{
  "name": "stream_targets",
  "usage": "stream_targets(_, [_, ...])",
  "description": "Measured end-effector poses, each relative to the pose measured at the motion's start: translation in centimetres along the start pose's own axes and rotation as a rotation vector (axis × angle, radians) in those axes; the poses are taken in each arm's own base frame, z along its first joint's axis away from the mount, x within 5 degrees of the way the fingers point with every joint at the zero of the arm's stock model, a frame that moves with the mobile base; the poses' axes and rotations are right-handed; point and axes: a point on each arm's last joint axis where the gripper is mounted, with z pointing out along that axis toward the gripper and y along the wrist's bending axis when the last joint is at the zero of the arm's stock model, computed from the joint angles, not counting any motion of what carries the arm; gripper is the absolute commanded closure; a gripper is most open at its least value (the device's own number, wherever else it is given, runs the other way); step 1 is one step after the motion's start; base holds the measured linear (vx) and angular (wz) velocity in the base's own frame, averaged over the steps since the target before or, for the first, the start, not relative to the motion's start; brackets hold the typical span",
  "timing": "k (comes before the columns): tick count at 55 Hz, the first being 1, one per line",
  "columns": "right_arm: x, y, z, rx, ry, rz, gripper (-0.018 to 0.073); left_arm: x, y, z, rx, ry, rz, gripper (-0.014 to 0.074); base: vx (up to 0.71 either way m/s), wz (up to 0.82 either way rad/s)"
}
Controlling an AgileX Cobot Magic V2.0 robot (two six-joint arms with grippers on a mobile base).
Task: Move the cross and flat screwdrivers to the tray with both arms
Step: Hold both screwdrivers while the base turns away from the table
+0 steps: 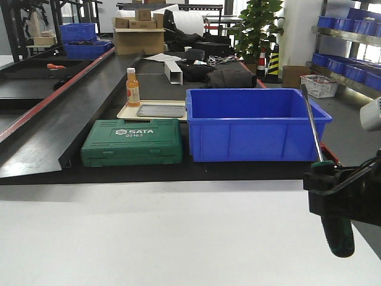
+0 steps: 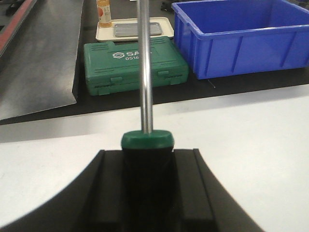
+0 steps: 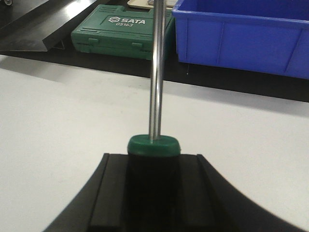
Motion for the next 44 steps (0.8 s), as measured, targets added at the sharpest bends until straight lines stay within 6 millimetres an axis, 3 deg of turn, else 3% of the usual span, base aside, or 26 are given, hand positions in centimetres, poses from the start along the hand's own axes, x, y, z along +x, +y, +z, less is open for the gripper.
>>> stream_targets(23, [0.00, 0.00, 0.00, 0.000, 0.000, -0.001, 0.0567, 0.00, 0.01, 0.00, -0.001, 0.000, 0.001, 0.0596, -0.22, -0.22])
stream_targets(44, [0.01, 0.00, 0.00, 0.000, 0.001, -0.001, 0.0567, 0.00, 0.01, 0.00, -0.001, 0.000, 0.001, 0.0596, -0.18, -0.53])
